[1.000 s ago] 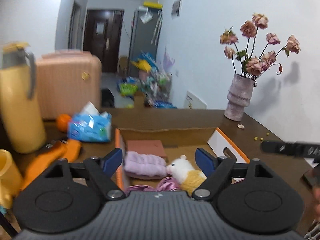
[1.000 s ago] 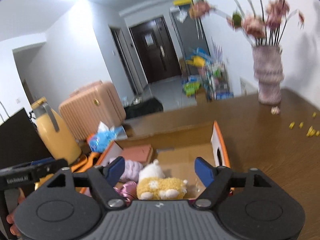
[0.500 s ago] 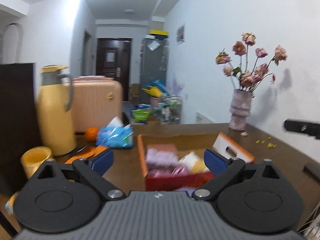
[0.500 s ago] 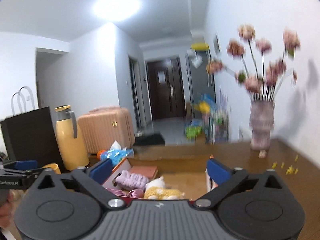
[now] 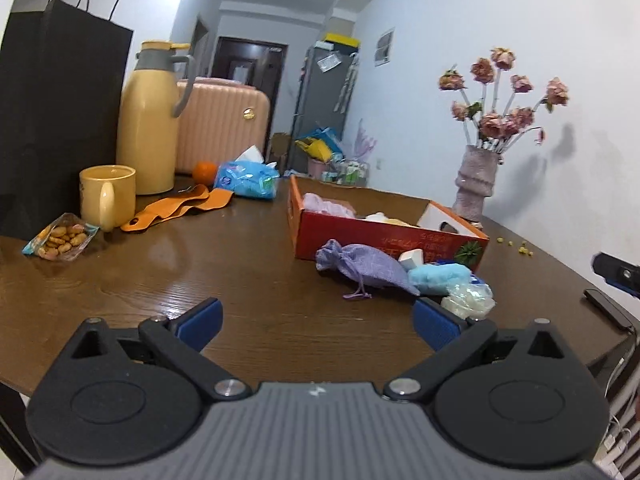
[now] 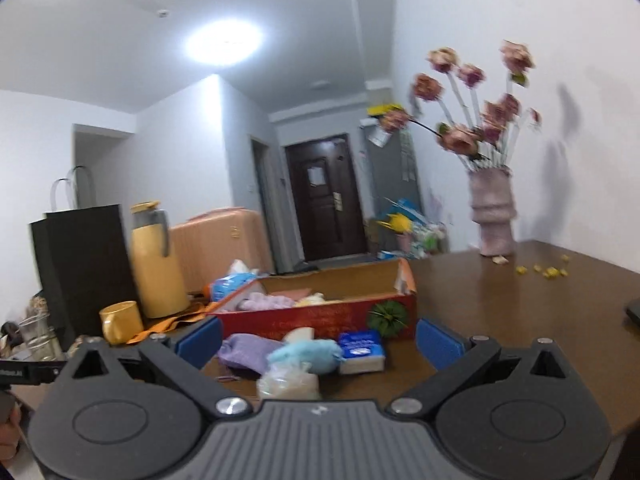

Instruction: Organize soft objects

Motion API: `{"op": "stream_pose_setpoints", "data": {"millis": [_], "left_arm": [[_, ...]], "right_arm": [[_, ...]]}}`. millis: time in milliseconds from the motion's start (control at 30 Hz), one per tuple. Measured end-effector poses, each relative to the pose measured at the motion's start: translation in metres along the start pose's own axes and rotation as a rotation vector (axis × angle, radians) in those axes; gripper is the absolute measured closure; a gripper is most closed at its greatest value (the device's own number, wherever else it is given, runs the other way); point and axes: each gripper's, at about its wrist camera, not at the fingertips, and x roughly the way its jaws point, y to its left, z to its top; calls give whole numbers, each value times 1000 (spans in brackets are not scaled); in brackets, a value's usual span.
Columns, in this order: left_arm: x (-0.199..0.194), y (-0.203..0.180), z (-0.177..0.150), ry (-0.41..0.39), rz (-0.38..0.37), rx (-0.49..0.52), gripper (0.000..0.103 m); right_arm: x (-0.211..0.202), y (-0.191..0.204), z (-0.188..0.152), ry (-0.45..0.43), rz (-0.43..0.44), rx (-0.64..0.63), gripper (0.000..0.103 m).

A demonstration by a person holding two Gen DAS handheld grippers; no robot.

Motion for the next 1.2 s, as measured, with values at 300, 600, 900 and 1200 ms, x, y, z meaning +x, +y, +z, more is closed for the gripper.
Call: {"op": "stream_pose_setpoints", "data": {"millis": [300,600,900,1200], "left_arm": [[18,-13,-7,48,2,-2,0],[92,-106,-11,107,-195,143,0],[147,-149,-16,149,-275,182,40],[114,-90,-2,164,-360,176,73]], "right_arm": [[9,-4,-15,38,-46,-12,0],[21,-18,-28,67,-145,-36,0],[40,-41,-25,37,-189,-48,0],[119,-26,3,165,-23,-59,0]]}}
